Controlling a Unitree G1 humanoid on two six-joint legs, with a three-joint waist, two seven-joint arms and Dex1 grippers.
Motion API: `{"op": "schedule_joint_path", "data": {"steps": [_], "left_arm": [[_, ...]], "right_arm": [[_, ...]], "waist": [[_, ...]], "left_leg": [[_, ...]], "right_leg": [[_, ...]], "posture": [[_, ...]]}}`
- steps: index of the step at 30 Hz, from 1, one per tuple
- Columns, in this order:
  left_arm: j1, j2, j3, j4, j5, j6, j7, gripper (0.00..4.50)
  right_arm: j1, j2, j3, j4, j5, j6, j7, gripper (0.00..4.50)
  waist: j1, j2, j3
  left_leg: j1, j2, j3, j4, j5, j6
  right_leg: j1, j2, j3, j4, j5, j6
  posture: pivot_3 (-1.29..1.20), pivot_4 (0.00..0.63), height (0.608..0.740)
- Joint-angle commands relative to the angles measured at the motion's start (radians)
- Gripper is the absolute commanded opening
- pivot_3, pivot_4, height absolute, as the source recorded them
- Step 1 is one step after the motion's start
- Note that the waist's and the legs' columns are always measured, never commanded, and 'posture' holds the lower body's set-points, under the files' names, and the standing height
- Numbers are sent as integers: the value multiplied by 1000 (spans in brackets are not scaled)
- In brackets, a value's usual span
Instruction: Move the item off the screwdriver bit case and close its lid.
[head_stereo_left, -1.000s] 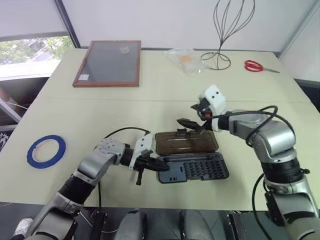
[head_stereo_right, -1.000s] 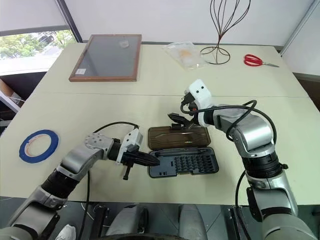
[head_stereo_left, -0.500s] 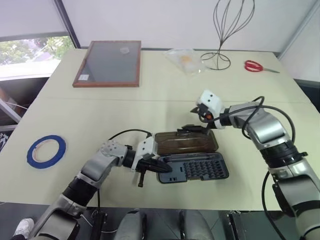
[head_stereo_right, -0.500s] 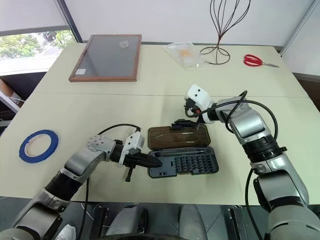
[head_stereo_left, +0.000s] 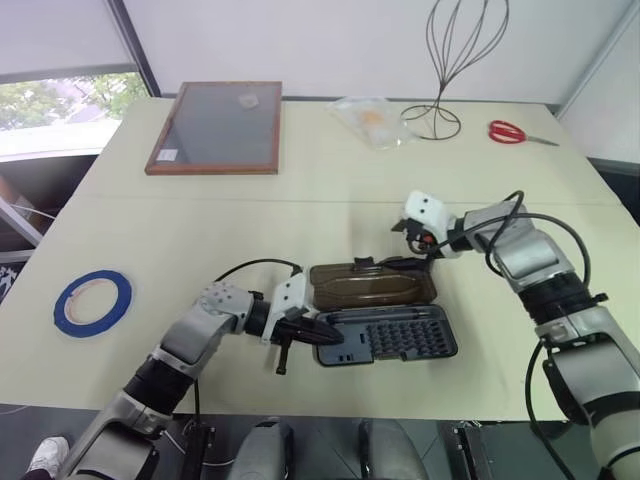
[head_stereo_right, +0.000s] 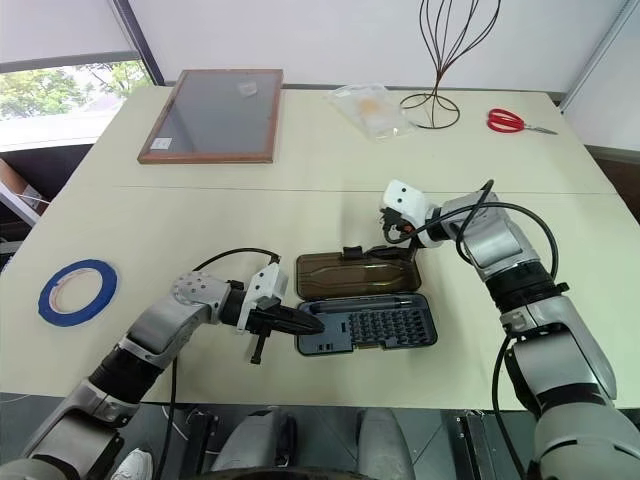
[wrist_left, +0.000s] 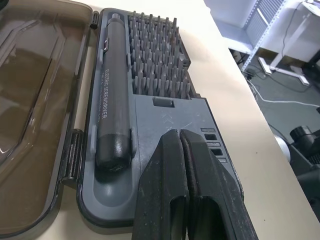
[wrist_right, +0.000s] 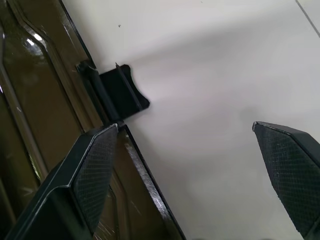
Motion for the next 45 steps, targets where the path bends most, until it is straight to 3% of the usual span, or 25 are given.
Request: {"op": "schedule_joint_path", "data": {"steps": [1,14,17,24,27,40,43,45], "left_arm": [[9,5,4,8,21,2,14,40],[0,2,8,22,30,-11,20,40],[-1,3,11,27,33,-17,23,0],[3,6,16,25,35,-20,30,0],[4,4,24,25,37,-19,37,0],[27,9,40,9,35,-13,64,0],[31,9,42,3,35,-11,69,0],[34,9,43,-1,34,-9,72,0]], "right_arm": [[-8,-17,-23,-6,-18,-25,18,4500],[26,-5,-26,-9,-55,-49,42,4500],[39,-2,-18,-13,-60,-54,50,3673],[46,8,-2,-8,-79,-73,72,37],[43,12,1,-2,-90,-84,83,37],[37,46,29,31,-128,-128,124,37],[26,60,38,75,-152,-156,116,964],[7,75,35,113,-164,-167,108,1893]], "waist": [[0,0,0],[0,0,0],[0,0,0],[-4,0,0],[-3,0,0],[-5,0,0],[-4,0,0],[-4,1,-1]], "left_leg": [[0,0,0,0,0,0],[0,0,0,0,0,0],[0,0,0,0,0,0],[3,0,0,1,0,-1],[16,1,0,0,-2,5],[17,2,0,0,-2,4],[17,2,0,0,-2,4],[17,2,0,0,-2,4]], "right_leg": [[0,0,0,0,0,0],[0,0,0,0,0,0],[0,0,0,0,0,0],[4,0,0,0,0,0],[16,1,0,0,0,0],[16,1,0,0,0,0],[16,1,0,0,0,0],[16,1,0,0,0,0]], "posture": [[0,150,740],[0,150,740],[0,150,740],[0,150,740],[0,150,740],[0,150,740],[0,150,740],[0,150,740]]}}
